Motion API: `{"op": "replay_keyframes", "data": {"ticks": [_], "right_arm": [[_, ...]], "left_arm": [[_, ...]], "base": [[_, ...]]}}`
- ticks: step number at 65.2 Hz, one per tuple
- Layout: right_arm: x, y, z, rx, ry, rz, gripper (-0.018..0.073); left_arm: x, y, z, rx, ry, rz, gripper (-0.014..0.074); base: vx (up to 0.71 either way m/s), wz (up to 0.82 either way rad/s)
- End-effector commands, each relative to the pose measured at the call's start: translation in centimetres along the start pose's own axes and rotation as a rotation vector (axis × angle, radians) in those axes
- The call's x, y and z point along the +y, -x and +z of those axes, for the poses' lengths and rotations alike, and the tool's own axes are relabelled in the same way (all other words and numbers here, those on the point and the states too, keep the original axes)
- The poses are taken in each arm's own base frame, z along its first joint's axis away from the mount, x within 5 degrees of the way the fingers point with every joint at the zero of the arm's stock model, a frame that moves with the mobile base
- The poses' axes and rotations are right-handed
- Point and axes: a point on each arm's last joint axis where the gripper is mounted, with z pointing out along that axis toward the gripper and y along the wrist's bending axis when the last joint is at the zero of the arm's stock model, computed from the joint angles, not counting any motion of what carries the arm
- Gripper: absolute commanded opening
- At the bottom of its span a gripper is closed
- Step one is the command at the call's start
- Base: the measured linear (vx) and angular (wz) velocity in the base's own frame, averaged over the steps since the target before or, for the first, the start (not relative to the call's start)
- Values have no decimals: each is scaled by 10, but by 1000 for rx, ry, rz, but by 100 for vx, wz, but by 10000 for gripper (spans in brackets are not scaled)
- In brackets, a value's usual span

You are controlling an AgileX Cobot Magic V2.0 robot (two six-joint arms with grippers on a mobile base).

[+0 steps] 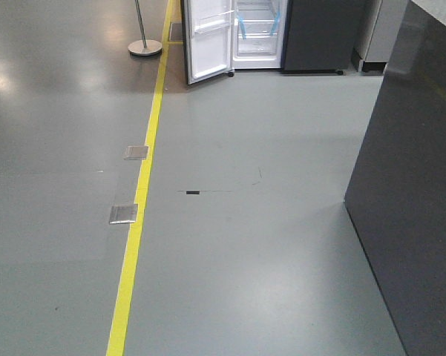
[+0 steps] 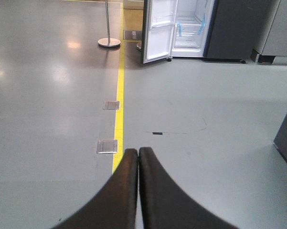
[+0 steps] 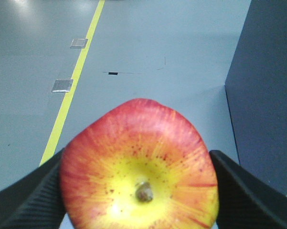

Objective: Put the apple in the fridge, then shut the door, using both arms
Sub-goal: 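Drive toward the open white refrigerator holding the apple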

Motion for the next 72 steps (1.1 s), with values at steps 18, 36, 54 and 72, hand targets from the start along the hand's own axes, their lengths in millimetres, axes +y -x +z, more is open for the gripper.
{"op": "replay_keyframes", "data": {"ticks": [18, 36, 54, 72], "right_arm": [[0, 14, -5, -91, -6, 7, 85], [0, 14, -5, -91, -6, 7, 85], [0, 14, -5, -91, -6, 7, 85], [0, 14, -5, -91, -6, 7, 85]], "left_arm": [[-1, 1, 1, -65, -19, -9, -5], [-1, 1, 1, -65, -19, -9, -5], [-1, 1, 1, -65, -19, -9, -5], [-1, 1, 1, -65, -19, -9, -5]], "base": [[18, 8], [18, 3], [18, -1], [19, -4]]}}
